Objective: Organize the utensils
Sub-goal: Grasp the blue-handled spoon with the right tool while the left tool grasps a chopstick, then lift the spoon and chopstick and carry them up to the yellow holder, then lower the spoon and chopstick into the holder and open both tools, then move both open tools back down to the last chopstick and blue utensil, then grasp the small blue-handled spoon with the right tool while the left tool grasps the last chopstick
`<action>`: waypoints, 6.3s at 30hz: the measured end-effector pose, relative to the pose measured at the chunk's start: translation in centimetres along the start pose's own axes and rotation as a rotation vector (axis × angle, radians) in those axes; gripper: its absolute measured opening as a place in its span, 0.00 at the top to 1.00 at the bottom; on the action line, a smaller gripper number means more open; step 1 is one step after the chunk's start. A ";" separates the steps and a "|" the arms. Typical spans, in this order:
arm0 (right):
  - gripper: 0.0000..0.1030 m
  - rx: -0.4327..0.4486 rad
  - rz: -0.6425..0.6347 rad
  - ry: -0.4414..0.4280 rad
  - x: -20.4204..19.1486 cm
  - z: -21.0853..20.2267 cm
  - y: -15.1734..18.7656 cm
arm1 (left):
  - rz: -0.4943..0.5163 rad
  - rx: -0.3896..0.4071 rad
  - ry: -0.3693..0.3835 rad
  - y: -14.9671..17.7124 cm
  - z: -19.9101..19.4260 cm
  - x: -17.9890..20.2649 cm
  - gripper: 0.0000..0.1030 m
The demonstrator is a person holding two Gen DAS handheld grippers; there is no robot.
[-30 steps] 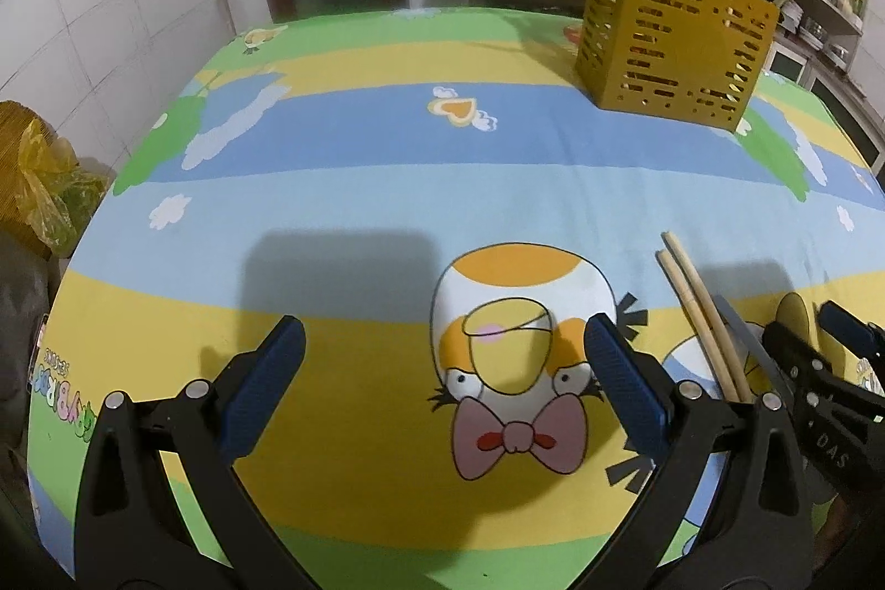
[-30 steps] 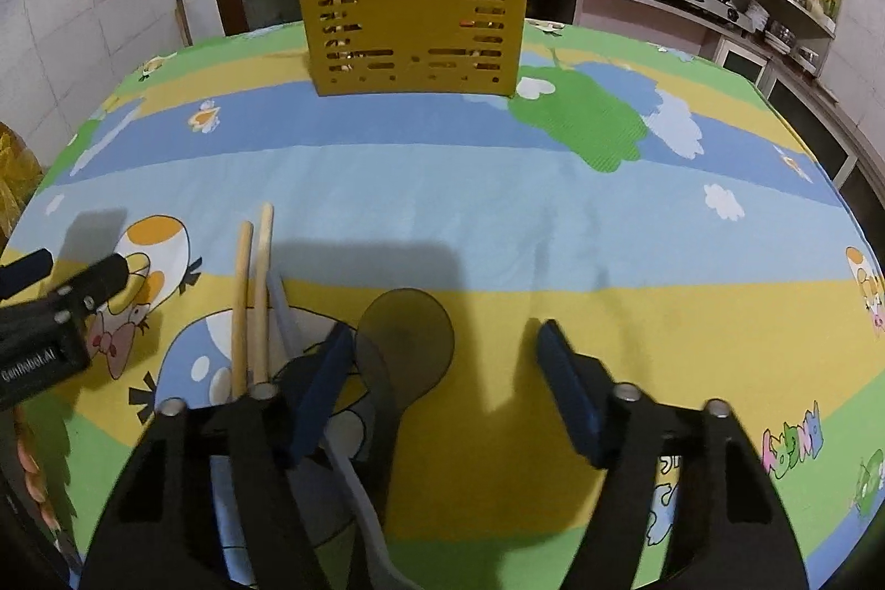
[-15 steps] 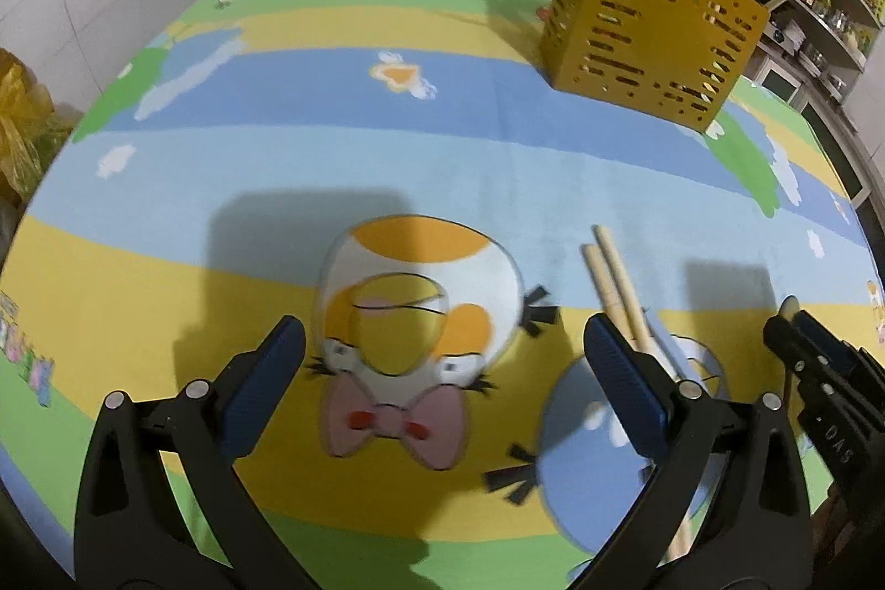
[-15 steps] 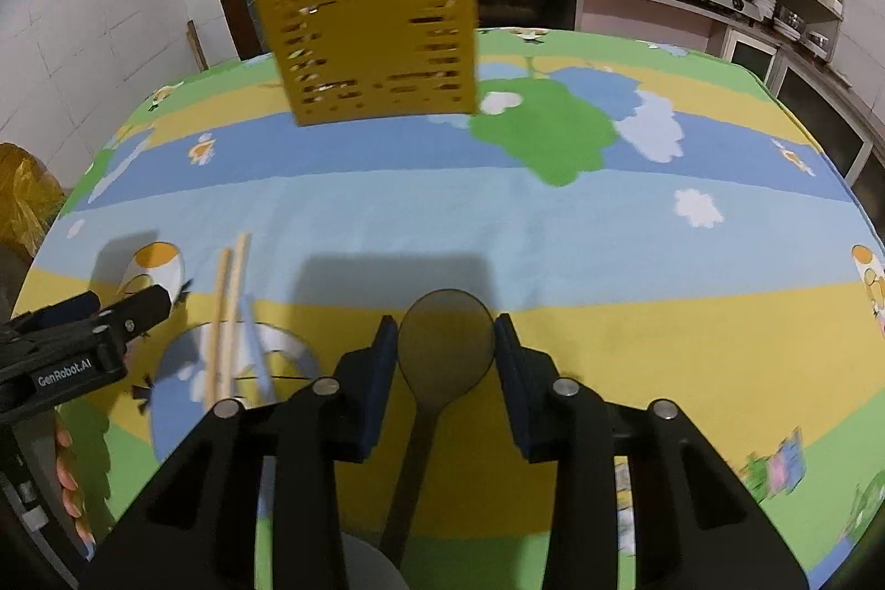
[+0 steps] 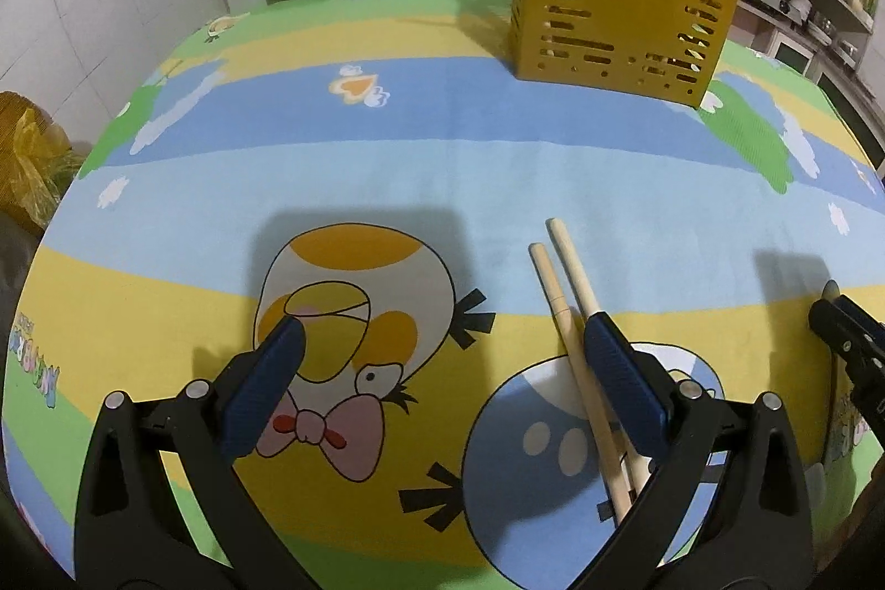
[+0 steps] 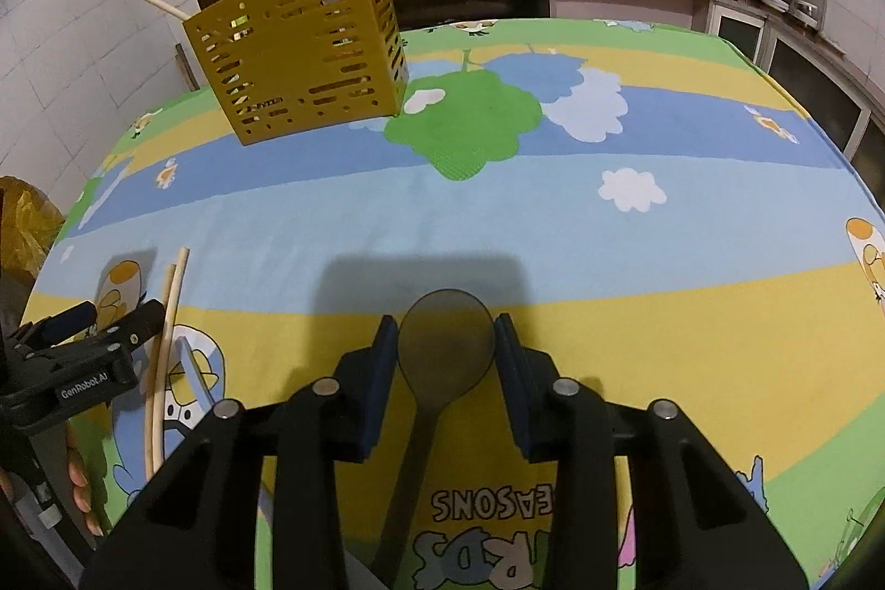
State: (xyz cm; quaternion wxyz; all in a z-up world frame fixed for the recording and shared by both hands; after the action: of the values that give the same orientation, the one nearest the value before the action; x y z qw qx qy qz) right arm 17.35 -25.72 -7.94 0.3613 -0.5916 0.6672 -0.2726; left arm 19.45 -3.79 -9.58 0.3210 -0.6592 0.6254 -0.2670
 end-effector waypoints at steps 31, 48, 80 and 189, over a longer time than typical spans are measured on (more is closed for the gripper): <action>0.65 0.072 0.040 0.014 0.5 -1.3 -1.4 | 0.020 0.057 0.186 -4.0 -0.9 3.2 0.93; 0.65 0.409 -0.070 0.030 -2.8 -8.1 -7.1 | -0.004 0.464 0.189 -9.6 -10.3 -0.3 0.94; 0.65 0.665 -0.141 -0.011 -6.8 -10.6 -19.8 | -0.097 0.744 0.245 -23.9 -15.0 -0.2 0.95; 0.92 -0.020 -0.124 -0.050 -3.3 2.0 -1.0 | -0.069 0.022 0.138 -2.4 0.0 0.7 0.20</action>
State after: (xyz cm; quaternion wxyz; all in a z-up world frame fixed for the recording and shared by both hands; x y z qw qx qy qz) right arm 19.67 -22.46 -7.75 0.3546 -0.6419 0.6228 -0.2727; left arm 21.11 -4.44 -7.76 0.2749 -0.6569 0.6200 -0.3296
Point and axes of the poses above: each gripper's, at about its wrist camera, not at the fingertips, and z roughly the way its jaws point, x to its right, y to its underside, the point moved 4 cm from there along z, roughly the way its jaws point, and after that the axes turned 14 degrees about x, right-handed, at the moved point
